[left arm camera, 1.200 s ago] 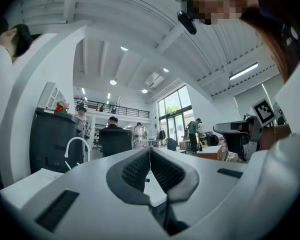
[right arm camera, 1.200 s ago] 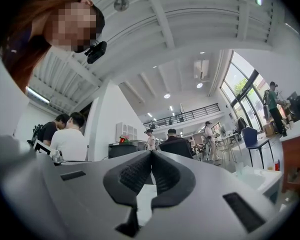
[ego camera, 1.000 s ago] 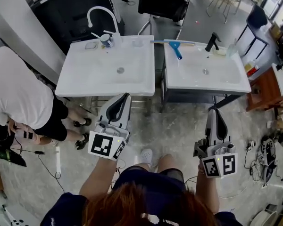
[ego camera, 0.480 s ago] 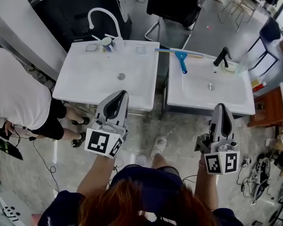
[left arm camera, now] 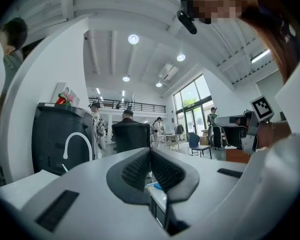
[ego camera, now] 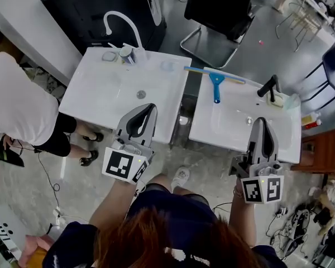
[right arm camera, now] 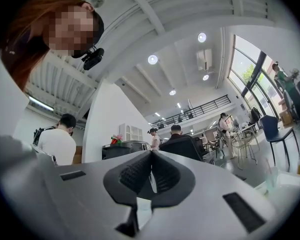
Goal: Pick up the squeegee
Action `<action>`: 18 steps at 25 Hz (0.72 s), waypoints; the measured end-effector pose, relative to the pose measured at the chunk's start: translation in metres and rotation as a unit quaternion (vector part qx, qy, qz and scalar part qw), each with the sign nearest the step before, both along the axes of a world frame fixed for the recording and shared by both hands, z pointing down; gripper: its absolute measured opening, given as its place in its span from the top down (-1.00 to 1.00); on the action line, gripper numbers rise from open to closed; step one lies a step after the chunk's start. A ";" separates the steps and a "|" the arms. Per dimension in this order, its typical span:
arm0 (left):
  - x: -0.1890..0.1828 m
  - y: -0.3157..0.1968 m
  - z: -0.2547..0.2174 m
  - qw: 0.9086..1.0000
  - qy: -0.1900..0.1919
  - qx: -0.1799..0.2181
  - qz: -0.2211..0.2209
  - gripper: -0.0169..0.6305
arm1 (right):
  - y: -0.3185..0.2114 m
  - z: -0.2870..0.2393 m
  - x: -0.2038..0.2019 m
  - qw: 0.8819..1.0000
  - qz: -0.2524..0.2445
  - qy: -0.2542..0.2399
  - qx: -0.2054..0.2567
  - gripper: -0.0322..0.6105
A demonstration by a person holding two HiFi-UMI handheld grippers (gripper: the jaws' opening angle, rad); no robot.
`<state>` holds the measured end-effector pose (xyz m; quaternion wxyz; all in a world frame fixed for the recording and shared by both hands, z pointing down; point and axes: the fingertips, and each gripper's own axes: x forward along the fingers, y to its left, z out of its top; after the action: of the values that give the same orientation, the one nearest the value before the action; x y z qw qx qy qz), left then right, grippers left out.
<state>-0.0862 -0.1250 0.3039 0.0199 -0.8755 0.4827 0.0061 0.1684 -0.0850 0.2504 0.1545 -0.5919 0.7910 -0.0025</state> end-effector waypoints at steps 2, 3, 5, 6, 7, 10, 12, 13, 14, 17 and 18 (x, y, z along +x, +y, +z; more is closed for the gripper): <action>0.005 -0.010 0.004 1.000 -0.004 -0.005 -0.005 0.88 | -0.011 0.005 0.006 1.000 -0.003 -0.002 -0.005 0.85; 0.008 -0.015 0.006 1.000 -0.005 -0.006 -0.006 0.88 | -0.015 0.008 0.009 1.000 -0.003 -0.003 -0.008 0.85; 0.015 -0.024 0.007 1.000 -0.005 -0.008 -0.005 0.88 | -0.024 0.013 0.015 1.000 -0.001 -0.005 -0.015 0.85; 0.018 -0.029 0.007 1.000 -0.004 -0.008 -0.003 0.88 | -0.029 0.014 0.017 1.000 -0.001 -0.006 -0.018 0.85; 0.020 -0.034 0.008 1.000 -0.004 -0.008 0.000 0.88 | -0.034 0.016 0.018 1.000 0.000 -0.006 -0.020 0.85; 0.026 -0.054 0.012 1.000 -0.002 -0.012 0.006 0.88 | -0.050 0.022 0.020 1.000 0.003 -0.005 -0.027 0.85; 0.030 -0.068 0.014 1.000 -0.001 -0.014 0.011 0.88 | -0.062 0.025 0.023 1.000 0.007 -0.004 -0.031 0.85; 0.032 -0.076 0.014 1.000 0.000 -0.014 0.015 0.88 | -0.068 0.024 0.023 0.999 0.009 -0.003 -0.031 0.85; 0.033 -0.085 0.013 1.000 0.002 -0.013 0.019 0.88 | -0.075 0.022 0.023 0.999 0.011 -0.001 -0.032 0.85; 0.033 -0.113 0.010 0.999 0.010 -0.009 0.032 0.88 | -0.098 0.018 0.021 0.999 0.022 0.005 -0.031 0.85; 0.033 -0.122 0.010 0.999 0.012 -0.008 0.036 0.88 | -0.107 0.016 0.019 0.999 0.025 0.006 -0.030 0.85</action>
<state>-0.0536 -0.2472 0.3136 0.0066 -0.8922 0.4514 0.0135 0.1874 -0.1921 0.2667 0.1316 -0.6160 0.7764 -0.0190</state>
